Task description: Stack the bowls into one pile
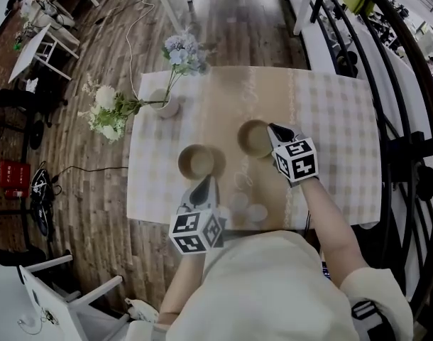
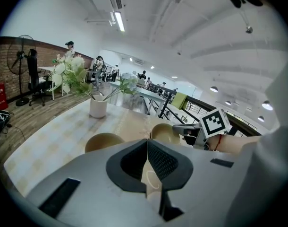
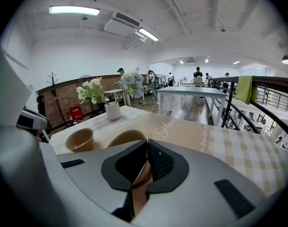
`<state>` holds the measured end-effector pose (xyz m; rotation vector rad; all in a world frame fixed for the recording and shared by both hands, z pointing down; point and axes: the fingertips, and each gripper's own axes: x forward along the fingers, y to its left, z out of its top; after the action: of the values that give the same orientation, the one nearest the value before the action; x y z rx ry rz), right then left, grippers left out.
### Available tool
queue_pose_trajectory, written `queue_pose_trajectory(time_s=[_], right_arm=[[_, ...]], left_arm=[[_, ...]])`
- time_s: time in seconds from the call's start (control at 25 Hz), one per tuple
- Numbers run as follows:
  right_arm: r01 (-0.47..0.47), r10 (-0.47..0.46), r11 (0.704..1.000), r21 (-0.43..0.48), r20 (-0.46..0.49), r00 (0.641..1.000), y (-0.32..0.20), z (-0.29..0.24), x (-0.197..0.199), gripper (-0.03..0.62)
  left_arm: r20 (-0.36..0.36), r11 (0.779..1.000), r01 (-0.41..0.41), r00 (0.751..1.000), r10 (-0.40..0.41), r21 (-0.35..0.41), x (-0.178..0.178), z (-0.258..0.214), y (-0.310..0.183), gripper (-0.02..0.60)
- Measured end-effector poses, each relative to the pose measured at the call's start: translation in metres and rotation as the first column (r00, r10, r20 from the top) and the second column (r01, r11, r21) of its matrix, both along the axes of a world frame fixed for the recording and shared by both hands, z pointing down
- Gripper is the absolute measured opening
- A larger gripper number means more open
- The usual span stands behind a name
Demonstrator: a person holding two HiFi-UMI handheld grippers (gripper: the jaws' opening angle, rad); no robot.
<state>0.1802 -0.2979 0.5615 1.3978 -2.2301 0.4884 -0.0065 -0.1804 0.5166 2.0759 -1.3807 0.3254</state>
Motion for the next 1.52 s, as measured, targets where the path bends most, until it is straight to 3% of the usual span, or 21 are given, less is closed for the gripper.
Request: queue_pose_trajectory(time_s=[0.76, 0.84, 0.96, 1.52], right_arm=[[-0.035, 0.031, 0.997, -0.075, -0.053, 0.998, -0.009, 0.039, 0.008, 0.011], [-0.028, 0.024, 0.995, -0.091, -0.045, 0.999, -0.008, 0.041, 0.005, 0.059], [-0.026, 0.021, 0.994, -0.105, -0.045, 0.999, -0.008, 0.045, 0.004, 0.077], [-0.051, 0.041, 0.984, -0.172, -0.061, 0.997, -0.007, 0.066, 0.007, 0.077]], left_arm=[[0.006, 0.999, 0.047, 0.999, -0.047, -0.009, -0.006, 0.003, 0.001, 0.005], [0.006, 0.999, 0.048, 0.999, -0.048, -0.011, -0.007, 0.003, 0.001, 0.005], [0.005, 0.999, 0.049, 0.999, -0.049, -0.013, -0.007, 0.004, 0.000, 0.005], [0.003, 0.997, 0.077, 0.997, -0.077, -0.024, -0.013, 0.005, 0.005, 0.005]])
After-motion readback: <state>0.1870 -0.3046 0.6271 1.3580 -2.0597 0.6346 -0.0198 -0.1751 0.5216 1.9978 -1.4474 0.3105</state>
